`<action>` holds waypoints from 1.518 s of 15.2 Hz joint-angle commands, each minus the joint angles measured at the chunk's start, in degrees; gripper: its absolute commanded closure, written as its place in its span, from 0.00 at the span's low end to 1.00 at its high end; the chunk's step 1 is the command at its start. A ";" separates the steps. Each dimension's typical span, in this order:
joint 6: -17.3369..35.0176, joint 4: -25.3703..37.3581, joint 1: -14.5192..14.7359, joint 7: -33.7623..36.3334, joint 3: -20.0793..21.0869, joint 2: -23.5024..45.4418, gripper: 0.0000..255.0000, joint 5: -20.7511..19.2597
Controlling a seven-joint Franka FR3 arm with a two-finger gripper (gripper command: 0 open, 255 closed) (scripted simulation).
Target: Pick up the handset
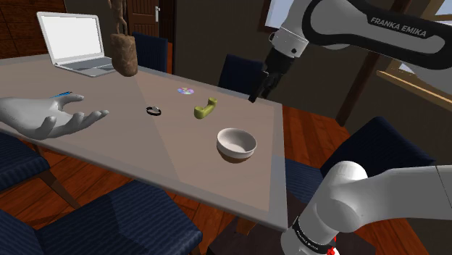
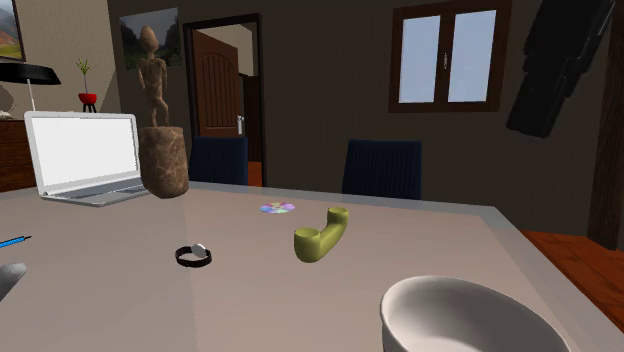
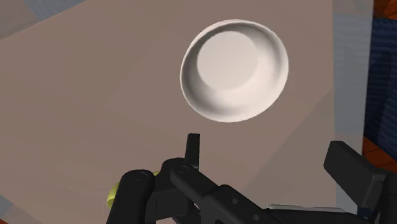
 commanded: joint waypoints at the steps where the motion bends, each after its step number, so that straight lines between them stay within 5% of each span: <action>1: 0.00 0.00 0.00 0.00 0.00 0.00 0.00 0.00; 12: 10.41 10.82 -5.92 23.59 6.78 24.46 0.00 1.32; 23: 13.12 28.92 -9.57 45.33 7.38 49.23 0.00 -1.10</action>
